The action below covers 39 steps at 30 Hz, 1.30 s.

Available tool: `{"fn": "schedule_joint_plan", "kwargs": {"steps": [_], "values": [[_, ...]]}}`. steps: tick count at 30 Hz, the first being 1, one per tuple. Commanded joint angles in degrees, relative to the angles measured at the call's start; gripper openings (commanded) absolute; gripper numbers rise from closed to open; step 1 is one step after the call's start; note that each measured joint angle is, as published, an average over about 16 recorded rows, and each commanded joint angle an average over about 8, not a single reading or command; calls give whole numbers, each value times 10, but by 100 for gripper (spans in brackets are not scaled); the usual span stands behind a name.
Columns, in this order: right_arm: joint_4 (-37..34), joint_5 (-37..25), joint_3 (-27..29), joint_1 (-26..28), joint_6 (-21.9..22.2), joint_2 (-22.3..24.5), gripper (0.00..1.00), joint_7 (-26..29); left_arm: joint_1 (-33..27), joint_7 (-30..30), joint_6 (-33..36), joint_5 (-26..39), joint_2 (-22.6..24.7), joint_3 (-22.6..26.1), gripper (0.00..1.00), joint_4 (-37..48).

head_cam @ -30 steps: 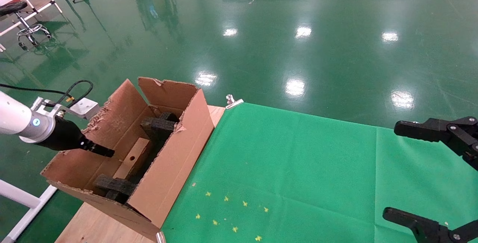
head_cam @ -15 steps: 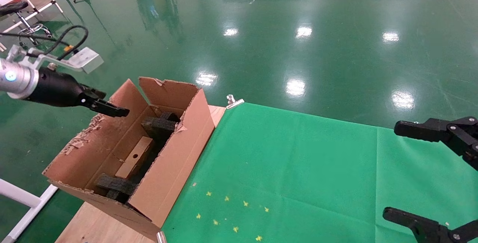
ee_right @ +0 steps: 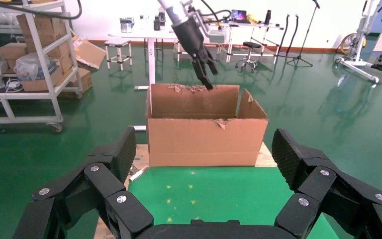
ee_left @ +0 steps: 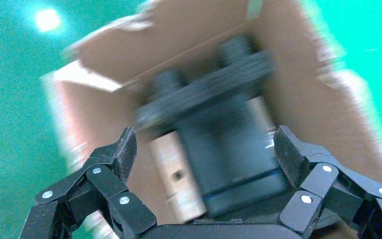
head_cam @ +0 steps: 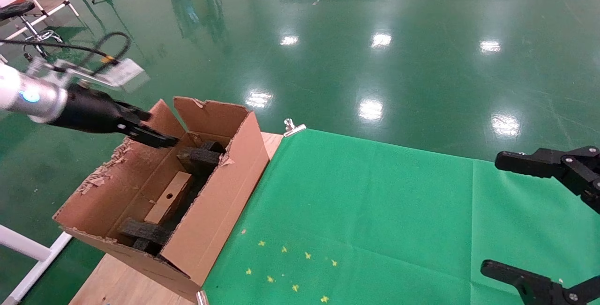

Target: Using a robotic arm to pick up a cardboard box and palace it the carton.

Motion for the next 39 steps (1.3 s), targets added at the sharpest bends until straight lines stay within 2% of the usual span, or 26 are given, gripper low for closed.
{"fn": "schedule_joint_plan", "kwargs": {"steps": [1, 24, 39], "values": [[0, 0, 0, 0, 0, 0, 100, 0, 16, 5, 3, -19, -1, -12, 100, -17], [0, 0, 0, 0, 0, 0, 100, 0, 233, 78, 50, -273, -13, -173, 100, -245], [0, 0, 0, 0, 0, 0, 100, 0, 349, 116, 75, -407, -20, -259, 100, -367]]}}
